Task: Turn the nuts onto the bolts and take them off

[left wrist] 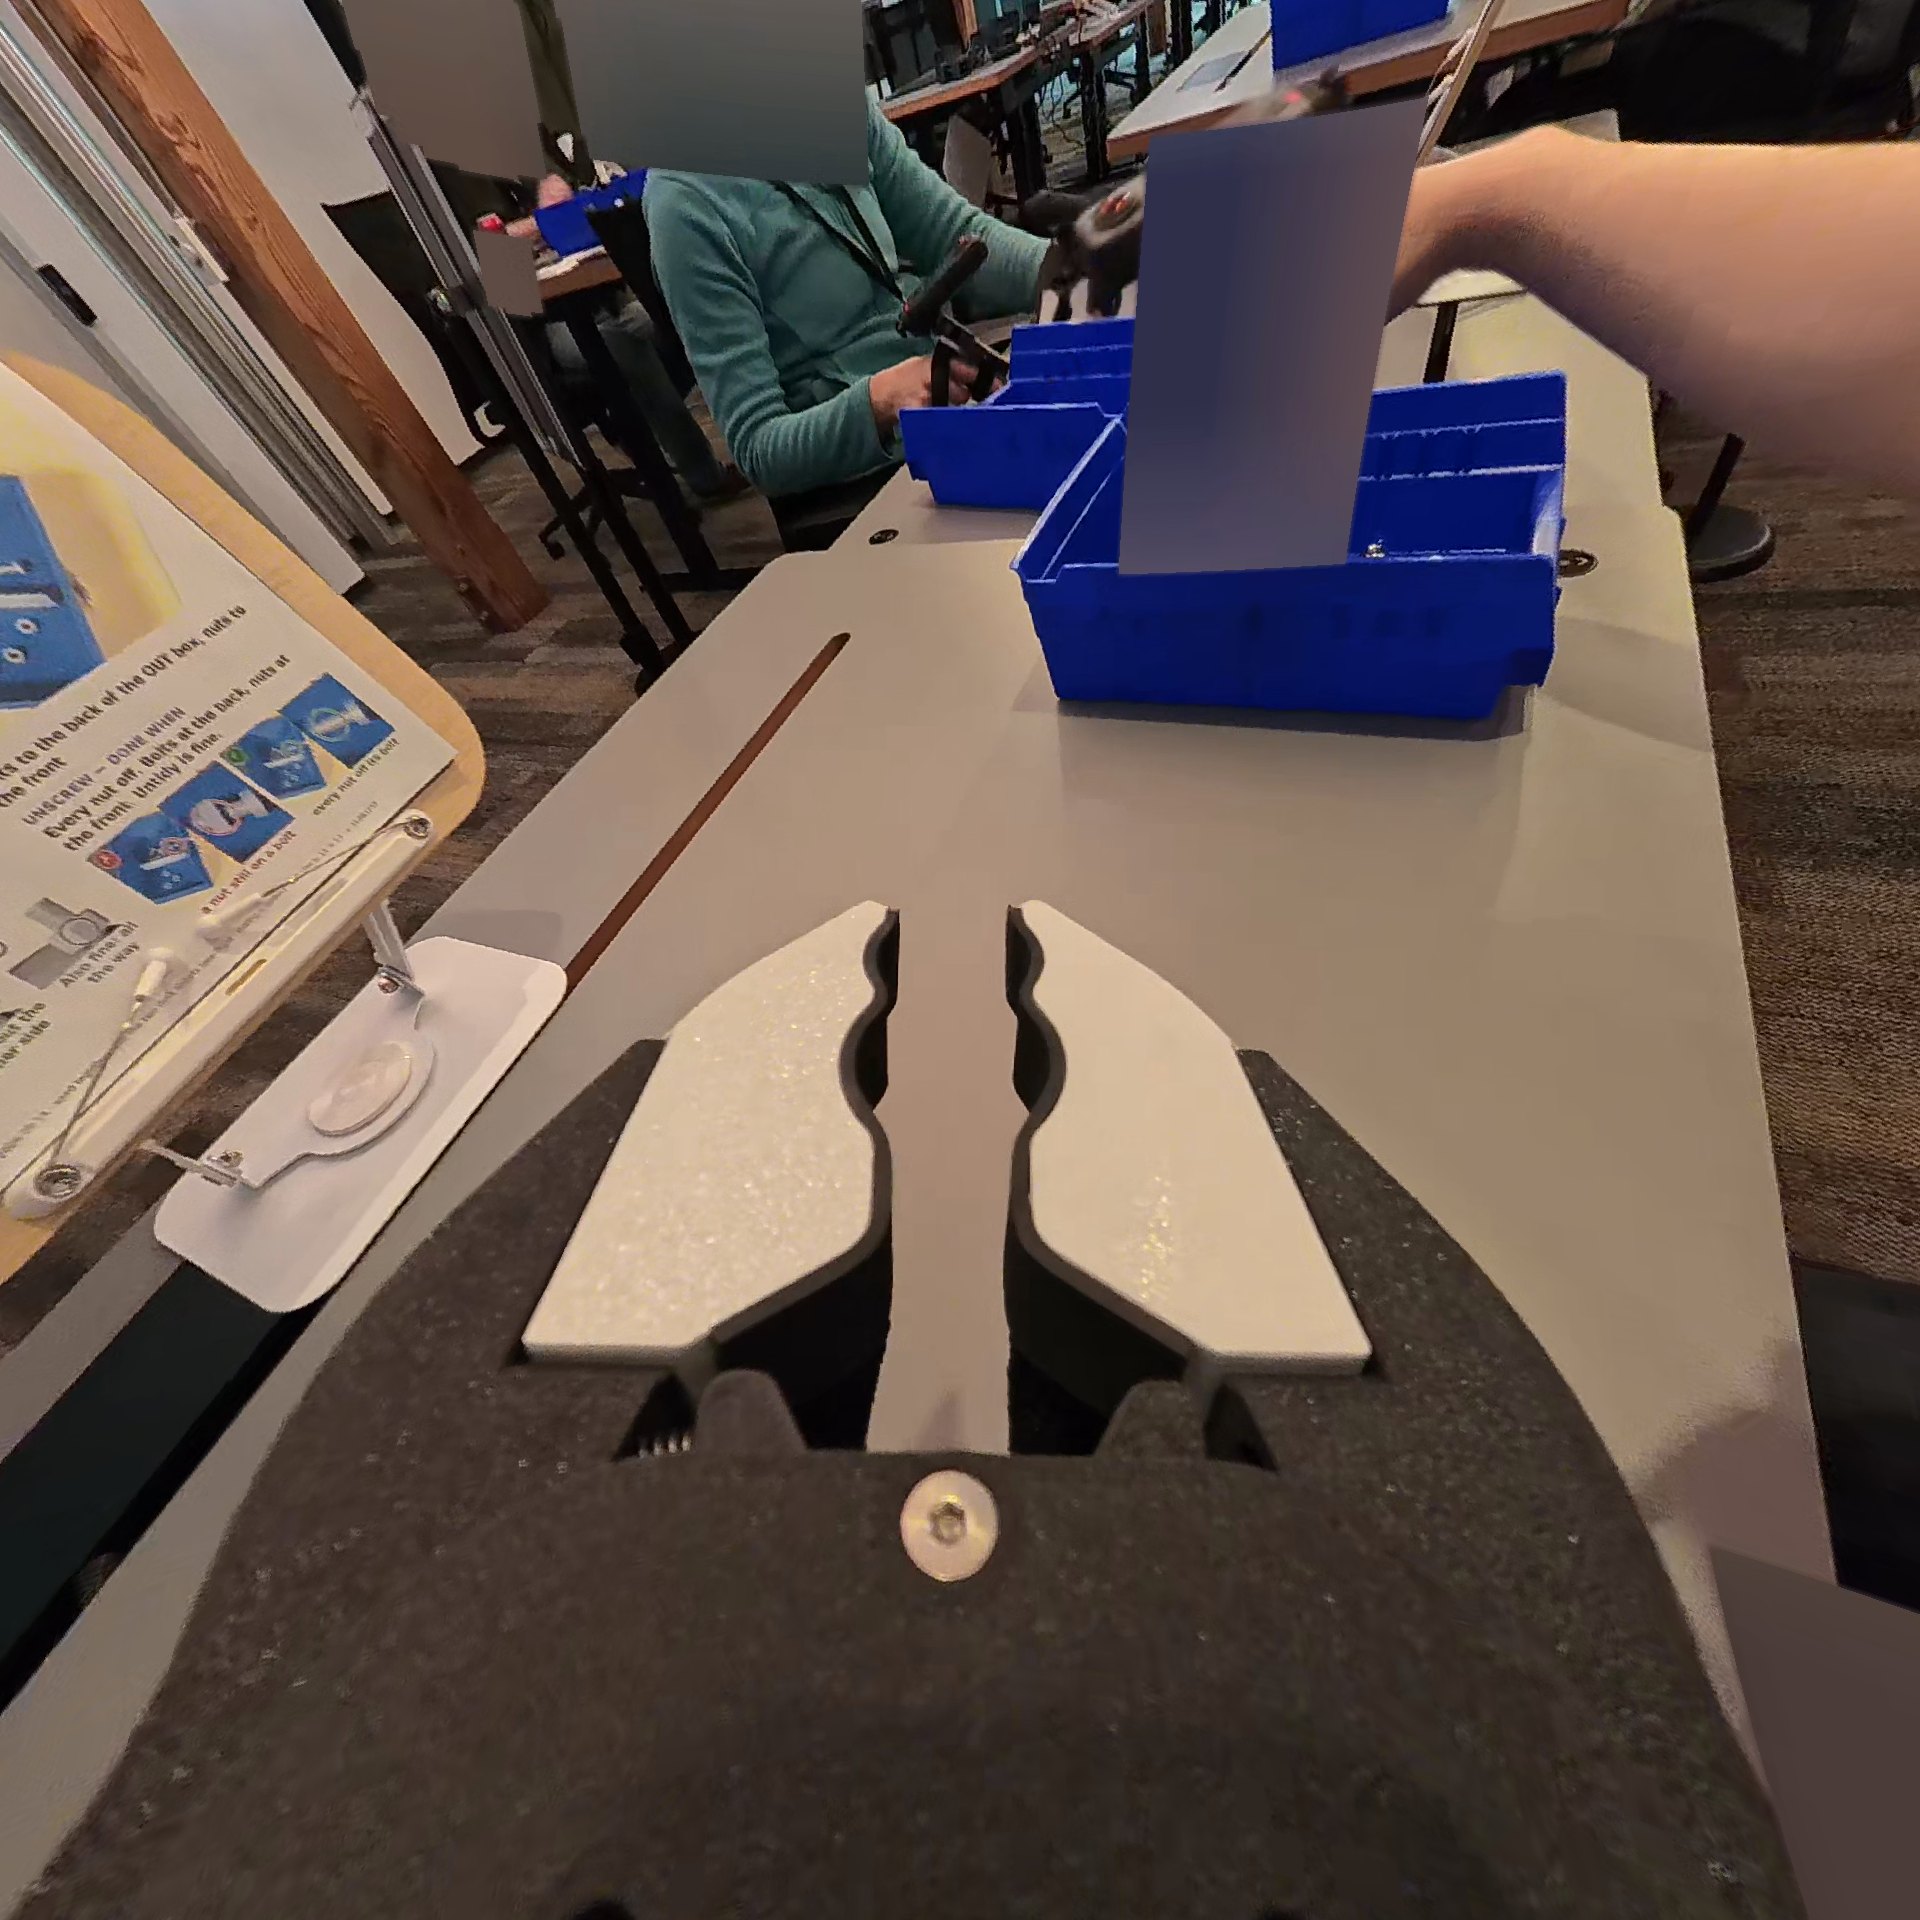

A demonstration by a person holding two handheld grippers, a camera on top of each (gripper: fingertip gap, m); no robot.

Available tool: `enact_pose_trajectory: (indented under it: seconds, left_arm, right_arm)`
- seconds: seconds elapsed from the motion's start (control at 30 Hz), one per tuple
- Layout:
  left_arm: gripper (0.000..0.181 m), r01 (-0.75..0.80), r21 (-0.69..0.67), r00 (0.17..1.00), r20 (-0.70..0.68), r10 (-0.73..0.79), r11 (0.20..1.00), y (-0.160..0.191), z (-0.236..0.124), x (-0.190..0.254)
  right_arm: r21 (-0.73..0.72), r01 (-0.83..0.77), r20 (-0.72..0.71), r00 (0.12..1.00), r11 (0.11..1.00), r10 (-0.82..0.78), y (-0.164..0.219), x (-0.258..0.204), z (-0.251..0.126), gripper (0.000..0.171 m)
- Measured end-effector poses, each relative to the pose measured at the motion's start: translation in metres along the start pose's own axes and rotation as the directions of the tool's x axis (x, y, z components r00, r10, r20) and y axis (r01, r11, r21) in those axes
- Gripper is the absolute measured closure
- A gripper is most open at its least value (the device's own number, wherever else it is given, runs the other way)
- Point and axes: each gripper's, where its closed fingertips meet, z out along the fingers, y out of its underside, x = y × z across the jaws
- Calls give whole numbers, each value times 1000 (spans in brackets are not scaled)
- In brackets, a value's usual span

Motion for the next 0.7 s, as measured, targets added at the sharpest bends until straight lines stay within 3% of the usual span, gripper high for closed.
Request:
enact_pose_trajectory:
  seconds: [0.1,0.2,0.37,0.47,0.6,0.7]
  left_arm:
    - [162,0,24,1000,8,0,1000,-6,-7,0]
    - [162,4,45,1000,6,-4,999,-11,-12,3]
    - [162,5,28,1000,25,-6,1000,-8,-15,4]
    - [162,32,-5,997,74,-31,999,3,-20,0]
    - [163,96,-102,969,237,-70,990,48,-54,-7]
    - [163,167,-223,881,470,-45,960,101,-119,-20]
  right_arm:
    - [252,34,-95,995,967,-11,-23,-10,-39,149]
    - [508,71,-187,982,858,29,-39,-25,-86,147]
    - [849,12,-91,988,529,124,-50,-72,-160,145]
    - [931,-68,37,995,359,92,-49,-108,-189,139]
    - [926,-3,-20,998,378,56,-40,-150,-191,138]
    - [897,70,-79,997,437,2,-35,-183,-184,139]
